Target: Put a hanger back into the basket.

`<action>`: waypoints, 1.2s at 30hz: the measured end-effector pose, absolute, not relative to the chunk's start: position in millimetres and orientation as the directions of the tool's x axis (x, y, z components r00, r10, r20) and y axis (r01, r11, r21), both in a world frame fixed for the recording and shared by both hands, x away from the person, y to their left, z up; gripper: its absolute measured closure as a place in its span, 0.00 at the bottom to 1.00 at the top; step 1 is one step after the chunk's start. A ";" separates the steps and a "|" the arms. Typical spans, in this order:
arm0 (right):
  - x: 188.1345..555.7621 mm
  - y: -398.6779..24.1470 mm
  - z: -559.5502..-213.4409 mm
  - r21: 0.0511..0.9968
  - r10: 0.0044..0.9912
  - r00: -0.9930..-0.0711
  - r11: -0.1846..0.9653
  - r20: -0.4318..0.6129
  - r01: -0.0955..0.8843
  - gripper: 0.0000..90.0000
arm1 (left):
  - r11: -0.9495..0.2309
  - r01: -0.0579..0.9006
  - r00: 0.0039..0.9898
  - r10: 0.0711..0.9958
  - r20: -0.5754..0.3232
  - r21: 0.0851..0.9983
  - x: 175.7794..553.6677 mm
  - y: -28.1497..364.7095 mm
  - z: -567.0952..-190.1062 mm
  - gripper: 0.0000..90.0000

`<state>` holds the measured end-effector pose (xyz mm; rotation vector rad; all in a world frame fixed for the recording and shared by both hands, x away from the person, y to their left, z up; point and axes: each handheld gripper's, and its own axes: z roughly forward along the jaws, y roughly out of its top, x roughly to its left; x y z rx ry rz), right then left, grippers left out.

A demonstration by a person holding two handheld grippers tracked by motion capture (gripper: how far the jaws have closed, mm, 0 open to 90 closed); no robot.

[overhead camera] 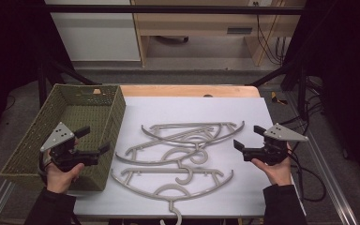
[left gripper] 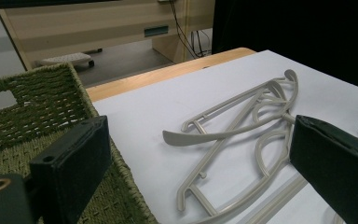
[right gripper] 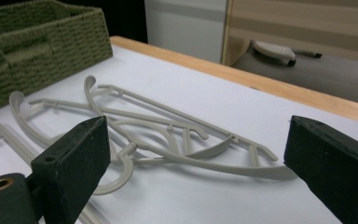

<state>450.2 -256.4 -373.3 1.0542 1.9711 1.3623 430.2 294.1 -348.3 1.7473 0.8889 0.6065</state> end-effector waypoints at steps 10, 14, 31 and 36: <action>479.4 -230.0 -382.4 0.895 0.794 -0.607 0.268 0.004 0.356 0.10 | -0.185 0.275 0.597 0.802 -0.017 0.943 429.6 295.9 -347.5 0.05; 490.7 -217.2 -390.4 0.872 0.781 -0.624 0.306 0.000 0.382 0.10 | -0.188 0.274 0.599 0.801 -0.015 0.943 429.5 295.3 -347.8 0.05; 548.3 -189.8 -447.5 0.723 0.754 -0.654 0.480 -0.053 0.496 0.22 | -0.194 0.274 0.600 0.800 -0.010 0.942 430.0 294.3 -348.8 0.05; 553.5 -193.3 -457.3 0.693 0.746 -0.665 0.505 -0.049 0.515 0.29 | -0.195 0.272 0.604 0.797 -0.009 0.942 429.7 294.3 -348.6 0.06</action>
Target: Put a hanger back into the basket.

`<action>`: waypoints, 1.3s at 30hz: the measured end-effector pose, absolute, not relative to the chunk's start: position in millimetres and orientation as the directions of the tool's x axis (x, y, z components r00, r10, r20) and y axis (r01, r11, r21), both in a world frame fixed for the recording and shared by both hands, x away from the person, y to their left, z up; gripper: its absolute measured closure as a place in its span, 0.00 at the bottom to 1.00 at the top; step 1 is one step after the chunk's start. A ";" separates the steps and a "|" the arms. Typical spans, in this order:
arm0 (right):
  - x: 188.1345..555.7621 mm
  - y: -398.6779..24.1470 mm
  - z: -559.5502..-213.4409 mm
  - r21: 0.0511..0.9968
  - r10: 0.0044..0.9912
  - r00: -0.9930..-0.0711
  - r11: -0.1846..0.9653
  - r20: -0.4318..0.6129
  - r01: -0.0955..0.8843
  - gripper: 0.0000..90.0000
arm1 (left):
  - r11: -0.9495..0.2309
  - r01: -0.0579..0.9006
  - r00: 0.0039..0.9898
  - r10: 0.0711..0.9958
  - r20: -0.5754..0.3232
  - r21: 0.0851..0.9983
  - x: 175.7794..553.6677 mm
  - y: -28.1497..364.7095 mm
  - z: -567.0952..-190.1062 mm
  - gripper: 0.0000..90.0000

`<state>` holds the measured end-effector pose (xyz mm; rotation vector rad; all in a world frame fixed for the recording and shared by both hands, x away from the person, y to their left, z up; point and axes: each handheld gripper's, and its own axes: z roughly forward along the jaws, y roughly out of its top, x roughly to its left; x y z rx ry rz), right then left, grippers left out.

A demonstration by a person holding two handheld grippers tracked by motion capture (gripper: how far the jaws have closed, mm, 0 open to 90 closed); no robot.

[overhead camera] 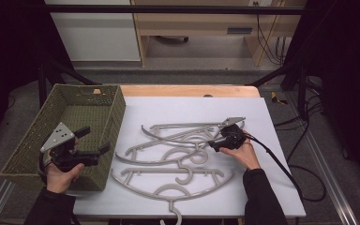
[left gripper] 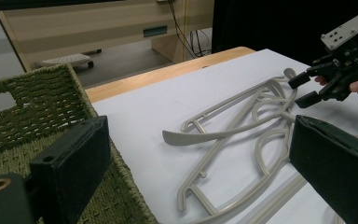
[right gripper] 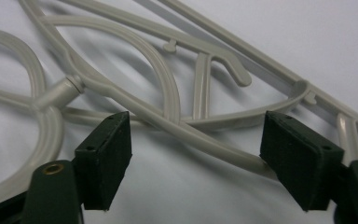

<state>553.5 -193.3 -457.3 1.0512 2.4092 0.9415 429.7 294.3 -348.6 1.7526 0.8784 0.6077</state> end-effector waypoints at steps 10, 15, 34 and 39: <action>558.1 -193.3 -465.4 0.692 0.733 -0.678 0.518 -0.056 0.503 0.30 | -0.199 0.277 0.604 0.797 -0.009 0.940 430.5 292.8 -350.0 0.06; 557.2 -194.9 -463.1 0.686 0.732 -0.679 0.524 -0.059 0.504 0.37 | -0.200 0.274 0.606 0.795 -0.008 0.941 430.3 292.8 -349.9 0.06; 540.4 -165.3 -425.3 0.773 0.657 -0.753 0.492 -0.028 0.401 0.42 | -0.203 0.273 0.609 0.793 -0.005 0.940 430.0 291.6 -349.4 0.06; 546.1 -140.7 -421.9 0.725 0.619 -0.786 0.545 -0.008 0.422 0.46 | -0.201 0.271 0.610 0.792 -0.007 0.941 429.5 292.5 -348.9 0.06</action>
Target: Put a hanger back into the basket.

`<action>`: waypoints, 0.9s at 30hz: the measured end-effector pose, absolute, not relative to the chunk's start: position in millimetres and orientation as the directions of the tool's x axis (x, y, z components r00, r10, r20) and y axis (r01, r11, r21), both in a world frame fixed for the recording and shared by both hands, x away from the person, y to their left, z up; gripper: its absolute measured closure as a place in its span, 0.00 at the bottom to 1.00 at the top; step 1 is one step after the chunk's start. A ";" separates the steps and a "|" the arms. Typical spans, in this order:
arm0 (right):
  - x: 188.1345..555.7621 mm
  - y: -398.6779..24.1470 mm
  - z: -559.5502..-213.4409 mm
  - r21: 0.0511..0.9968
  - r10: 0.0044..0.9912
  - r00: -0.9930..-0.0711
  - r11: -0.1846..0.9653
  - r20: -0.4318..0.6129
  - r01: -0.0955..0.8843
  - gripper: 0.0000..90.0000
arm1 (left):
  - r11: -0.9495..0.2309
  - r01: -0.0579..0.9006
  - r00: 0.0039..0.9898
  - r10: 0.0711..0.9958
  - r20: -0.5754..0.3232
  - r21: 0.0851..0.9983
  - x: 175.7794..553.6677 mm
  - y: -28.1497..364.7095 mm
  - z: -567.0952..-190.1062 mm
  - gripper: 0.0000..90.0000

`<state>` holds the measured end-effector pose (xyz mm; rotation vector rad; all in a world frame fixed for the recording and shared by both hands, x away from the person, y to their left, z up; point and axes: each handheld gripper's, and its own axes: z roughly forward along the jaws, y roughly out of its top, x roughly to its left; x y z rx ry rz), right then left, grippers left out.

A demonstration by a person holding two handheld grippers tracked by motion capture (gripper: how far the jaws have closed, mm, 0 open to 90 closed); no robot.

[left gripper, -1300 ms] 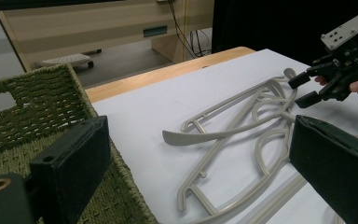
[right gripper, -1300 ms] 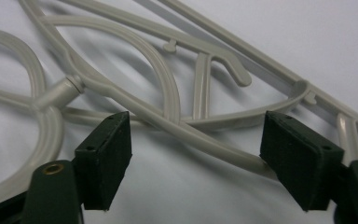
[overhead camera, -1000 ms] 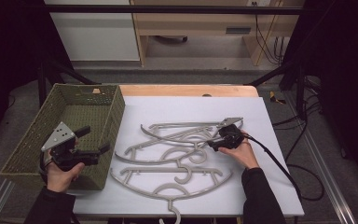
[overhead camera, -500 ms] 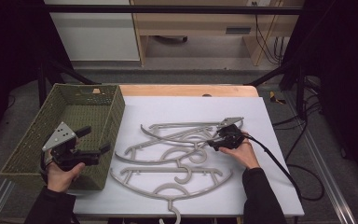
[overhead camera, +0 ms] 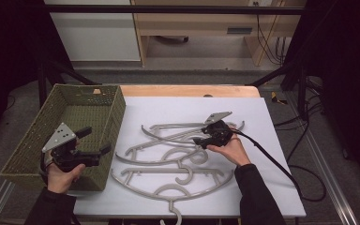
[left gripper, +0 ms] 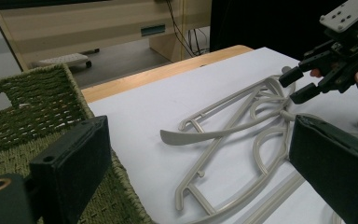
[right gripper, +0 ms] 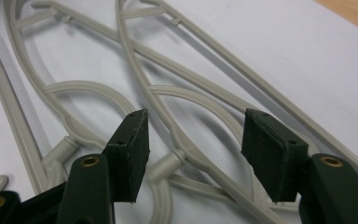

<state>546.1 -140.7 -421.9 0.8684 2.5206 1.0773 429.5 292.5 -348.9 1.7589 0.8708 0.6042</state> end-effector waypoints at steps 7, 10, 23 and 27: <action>553.6 -119.1 -436.8 0.647 0.612 -0.790 0.607 -0.010 0.462 0.55 | -0.203 0.268 0.612 0.791 -0.004 0.942 428.9 292.2 -348.2 0.06; 560.4 -114.6 -448.9 0.614 0.601 -0.799 0.629 0.006 0.477 0.63 | -0.205 0.270 0.612 0.791 -0.003 0.941 429.3 291.8 -348.6 0.06; 573.5 -107.2 -459.5 0.572 0.535 -0.845 0.699 -0.019 0.430 0.75 | -0.213 0.271 0.617 0.787 0.001 0.939 429.4 290.1 -349.4 0.06; 575.2 -109.9 -457.4 0.569 0.522 -0.851 0.718 -0.061 0.400 0.78 | -0.208 0.269 0.616 0.788 -0.002 0.940 429.4 290.8 -349.2 0.06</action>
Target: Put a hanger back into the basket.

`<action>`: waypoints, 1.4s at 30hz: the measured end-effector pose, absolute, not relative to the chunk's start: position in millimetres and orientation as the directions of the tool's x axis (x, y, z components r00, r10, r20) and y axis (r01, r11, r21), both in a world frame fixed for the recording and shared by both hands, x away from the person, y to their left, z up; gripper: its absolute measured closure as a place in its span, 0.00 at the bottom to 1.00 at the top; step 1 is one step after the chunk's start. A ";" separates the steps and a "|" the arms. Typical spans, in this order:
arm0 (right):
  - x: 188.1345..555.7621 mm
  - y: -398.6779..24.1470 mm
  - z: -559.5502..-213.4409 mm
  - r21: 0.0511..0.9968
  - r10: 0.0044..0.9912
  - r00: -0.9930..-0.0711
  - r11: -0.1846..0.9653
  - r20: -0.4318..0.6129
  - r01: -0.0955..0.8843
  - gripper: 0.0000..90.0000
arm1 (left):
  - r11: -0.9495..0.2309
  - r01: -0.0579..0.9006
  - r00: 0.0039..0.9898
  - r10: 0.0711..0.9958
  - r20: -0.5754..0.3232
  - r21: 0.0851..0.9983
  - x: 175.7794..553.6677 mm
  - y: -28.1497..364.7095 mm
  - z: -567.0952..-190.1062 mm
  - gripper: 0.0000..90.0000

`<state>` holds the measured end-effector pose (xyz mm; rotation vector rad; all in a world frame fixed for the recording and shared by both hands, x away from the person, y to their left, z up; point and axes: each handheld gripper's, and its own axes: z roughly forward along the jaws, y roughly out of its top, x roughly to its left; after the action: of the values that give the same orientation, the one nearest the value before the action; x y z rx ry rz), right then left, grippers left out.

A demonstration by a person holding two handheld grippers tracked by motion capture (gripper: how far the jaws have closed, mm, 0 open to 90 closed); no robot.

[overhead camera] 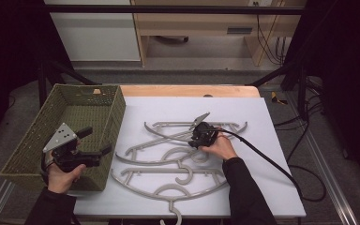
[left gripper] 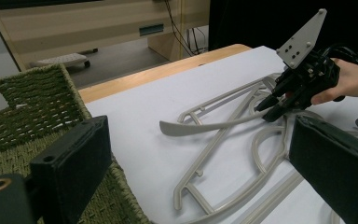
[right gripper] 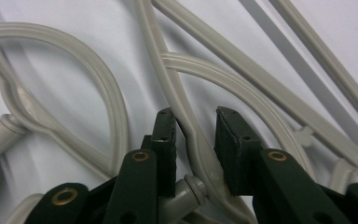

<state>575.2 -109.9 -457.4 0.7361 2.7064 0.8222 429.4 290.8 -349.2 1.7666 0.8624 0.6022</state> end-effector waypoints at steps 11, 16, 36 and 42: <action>584.2 -136.4 -419.7 0.630 0.553 -0.814 0.700 -0.177 0.338 0.90 | -0.210 0.269 0.617 0.787 -0.001 0.940 429.5 290.8 -349.3 0.06; 581.2 -147.6 -401.2 0.648 0.572 -0.798 0.684 -0.190 0.336 0.91 | -0.211 0.269 0.618 0.787 0.000 0.940 429.6 290.5 -349.3 0.06; 506.0 -125.1 -336.5 0.607 0.357 -0.918 0.773 -0.172 0.187 0.91 | -0.297 0.222 0.661 0.746 0.081 0.929 416.9 267.2 -339.9 0.06; 482.9 -104.0 -341.8 0.556 0.252 -0.957 0.821 -0.146 0.131 0.91 | -0.373 0.191 0.723 0.679 0.127 0.908 406.2 241.8 -335.4 0.06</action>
<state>482.9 -104.0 -341.8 0.2971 2.7912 0.8295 406.2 241.8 -335.4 1.9205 0.6698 0.6086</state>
